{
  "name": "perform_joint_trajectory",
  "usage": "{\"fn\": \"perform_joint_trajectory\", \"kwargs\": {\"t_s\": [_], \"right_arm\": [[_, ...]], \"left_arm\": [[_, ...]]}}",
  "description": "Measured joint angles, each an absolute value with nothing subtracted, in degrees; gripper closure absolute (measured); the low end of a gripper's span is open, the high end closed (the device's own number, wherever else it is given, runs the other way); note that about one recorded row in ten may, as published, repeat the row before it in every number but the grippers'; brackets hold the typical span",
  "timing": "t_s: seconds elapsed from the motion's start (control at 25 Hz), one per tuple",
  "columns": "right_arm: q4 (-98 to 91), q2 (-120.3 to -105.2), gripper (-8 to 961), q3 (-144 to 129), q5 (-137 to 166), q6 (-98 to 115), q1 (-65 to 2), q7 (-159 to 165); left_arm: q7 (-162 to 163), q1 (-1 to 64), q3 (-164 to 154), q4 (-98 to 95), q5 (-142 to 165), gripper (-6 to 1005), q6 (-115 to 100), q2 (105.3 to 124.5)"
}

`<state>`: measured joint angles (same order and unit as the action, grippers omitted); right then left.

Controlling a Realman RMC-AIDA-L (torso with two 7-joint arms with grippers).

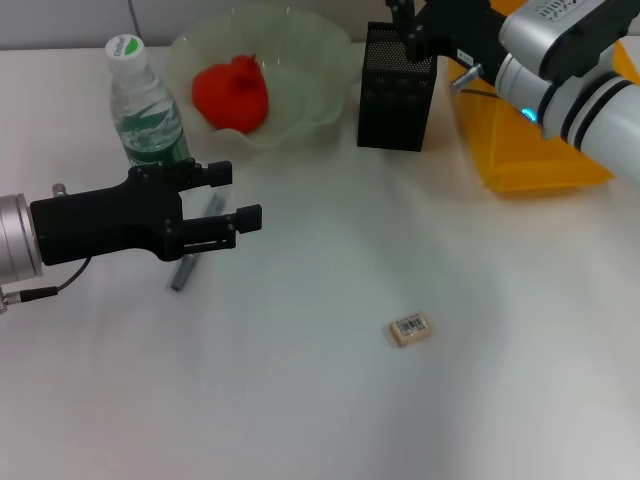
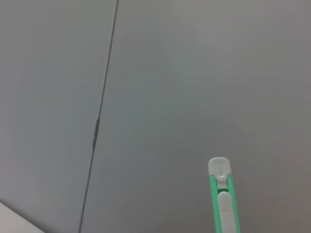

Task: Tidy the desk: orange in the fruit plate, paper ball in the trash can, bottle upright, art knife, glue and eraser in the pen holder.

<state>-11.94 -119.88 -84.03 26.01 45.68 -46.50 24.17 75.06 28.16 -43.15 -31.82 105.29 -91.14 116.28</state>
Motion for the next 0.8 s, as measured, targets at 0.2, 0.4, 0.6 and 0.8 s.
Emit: {"fn": "perform_joint_trajectory", "kwargs": {"t_s": [0.2,0.4,0.6,0.8], "right_arm": [[-11.59,-119.88,782,-84.02,26.28,45.59,-46.79,24.17],[-11.55,-119.88,761,-84.02,26.09,45.48,-46.82,24.17],[-11.53,-119.88,662,-84.02,26.01,45.06,-46.84,24.17],[-11.72,-119.88,441,-83.9,26.01,44.77,-46.68,24.27]], "left_arm": [[75.07,28.22,-43.13,-31.82,105.25,200,-91.14,116.28],[75.06,28.22,-42.72,-31.82,105.14,200,-91.14,116.25],[75.06,28.34,-42.7,-31.82,105.11,200,-91.09,116.12],[75.06,28.45,-42.7,-31.82,105.11,200,-91.06,116.1]]}}
